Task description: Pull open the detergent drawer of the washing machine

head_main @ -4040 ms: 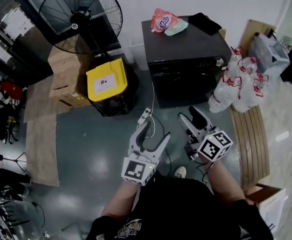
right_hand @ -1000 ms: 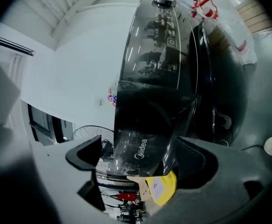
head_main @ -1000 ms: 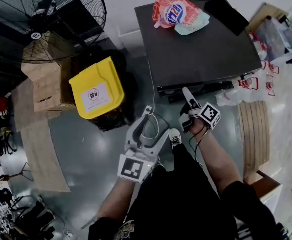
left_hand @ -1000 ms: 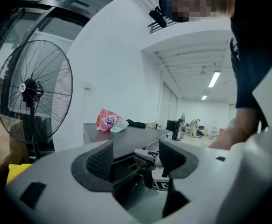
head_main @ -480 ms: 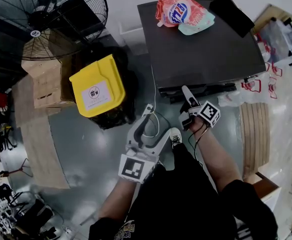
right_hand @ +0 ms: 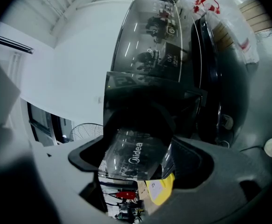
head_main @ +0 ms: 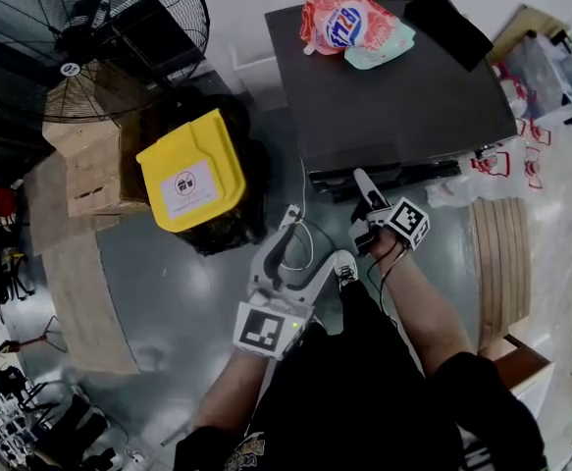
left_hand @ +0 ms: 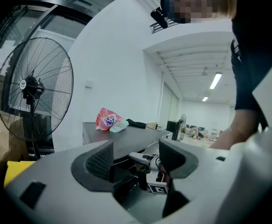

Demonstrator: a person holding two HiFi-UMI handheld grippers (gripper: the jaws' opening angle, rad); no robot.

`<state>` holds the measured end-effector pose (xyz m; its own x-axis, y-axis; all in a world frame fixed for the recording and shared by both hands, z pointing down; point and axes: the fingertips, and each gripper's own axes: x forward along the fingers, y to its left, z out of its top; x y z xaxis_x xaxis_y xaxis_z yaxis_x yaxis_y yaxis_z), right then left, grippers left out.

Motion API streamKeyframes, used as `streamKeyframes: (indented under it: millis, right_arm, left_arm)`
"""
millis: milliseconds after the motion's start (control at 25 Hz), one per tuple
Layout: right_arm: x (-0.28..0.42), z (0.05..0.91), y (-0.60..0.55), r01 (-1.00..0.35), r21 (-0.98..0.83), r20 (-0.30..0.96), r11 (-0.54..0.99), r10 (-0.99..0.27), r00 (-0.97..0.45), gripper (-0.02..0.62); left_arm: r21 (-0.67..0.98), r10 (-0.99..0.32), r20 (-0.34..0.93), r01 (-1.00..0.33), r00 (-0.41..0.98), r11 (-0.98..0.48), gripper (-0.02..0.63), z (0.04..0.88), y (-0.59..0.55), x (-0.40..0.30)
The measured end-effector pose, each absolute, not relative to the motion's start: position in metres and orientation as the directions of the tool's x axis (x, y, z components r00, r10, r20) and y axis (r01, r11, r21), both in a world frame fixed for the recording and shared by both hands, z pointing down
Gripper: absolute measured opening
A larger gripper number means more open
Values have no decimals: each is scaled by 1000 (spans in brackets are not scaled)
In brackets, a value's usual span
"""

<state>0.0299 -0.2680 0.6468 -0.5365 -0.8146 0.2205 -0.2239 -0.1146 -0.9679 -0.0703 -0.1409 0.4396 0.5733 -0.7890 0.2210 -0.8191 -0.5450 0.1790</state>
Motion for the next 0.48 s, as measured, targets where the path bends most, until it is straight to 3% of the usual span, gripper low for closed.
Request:
streamKeyframes:
  millis: [480]
  right_arm:
    - [32,644,-254,-217,-969,220,-121,-823,-524,425]
  left_arm:
    - [174,-788,221,-818,575,-548,281,435,-124,-73]
